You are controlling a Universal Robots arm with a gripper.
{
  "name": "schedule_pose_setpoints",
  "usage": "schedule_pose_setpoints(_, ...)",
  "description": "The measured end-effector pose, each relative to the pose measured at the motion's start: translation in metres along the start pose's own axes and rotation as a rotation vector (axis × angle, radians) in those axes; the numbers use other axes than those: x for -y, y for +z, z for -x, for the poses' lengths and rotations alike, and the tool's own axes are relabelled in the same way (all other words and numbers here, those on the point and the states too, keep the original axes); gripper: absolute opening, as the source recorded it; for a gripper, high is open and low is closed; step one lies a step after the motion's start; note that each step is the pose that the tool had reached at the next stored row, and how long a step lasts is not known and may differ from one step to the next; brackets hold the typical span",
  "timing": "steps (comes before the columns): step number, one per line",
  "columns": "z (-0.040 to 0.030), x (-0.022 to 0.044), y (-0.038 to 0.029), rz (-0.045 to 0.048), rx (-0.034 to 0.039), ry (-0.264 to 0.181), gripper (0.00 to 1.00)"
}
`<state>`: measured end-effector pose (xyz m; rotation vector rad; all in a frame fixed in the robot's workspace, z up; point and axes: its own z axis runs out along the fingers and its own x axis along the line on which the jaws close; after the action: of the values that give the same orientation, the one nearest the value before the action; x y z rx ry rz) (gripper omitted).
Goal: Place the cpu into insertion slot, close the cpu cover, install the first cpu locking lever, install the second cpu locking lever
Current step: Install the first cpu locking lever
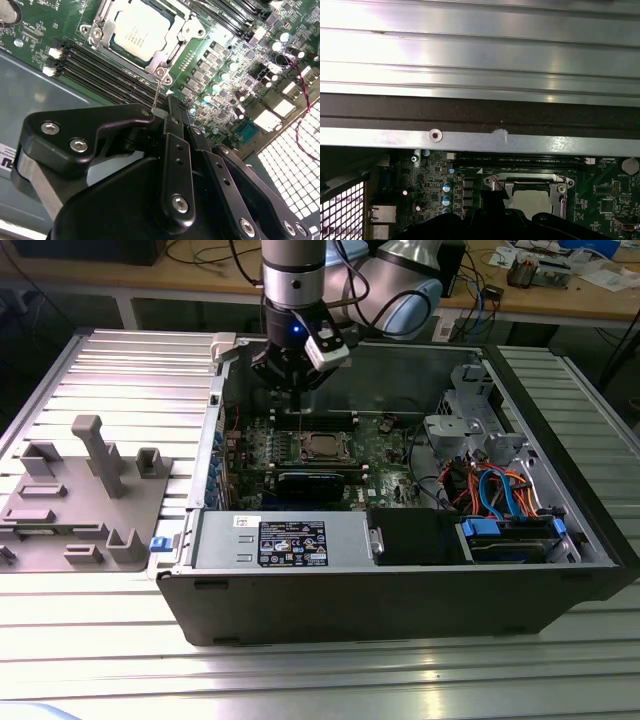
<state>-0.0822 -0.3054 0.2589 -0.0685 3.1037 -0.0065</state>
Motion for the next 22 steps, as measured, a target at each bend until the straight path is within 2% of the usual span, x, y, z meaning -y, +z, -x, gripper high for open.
schedule_pose_setpoints(8, 0.0059, 0.0003, 0.0005, 0.0001, 0.0000, 0.000, 0.11)
schedule_pose_setpoints(16, 0.0067, 0.0003, 0.0007, 0.0000, 0.0000, 0.000, 0.11)
schedule_pose_setpoints(22, 0.0073, 0.0003, 0.0008, -0.0013, -0.0002, 0.036, 0.11)
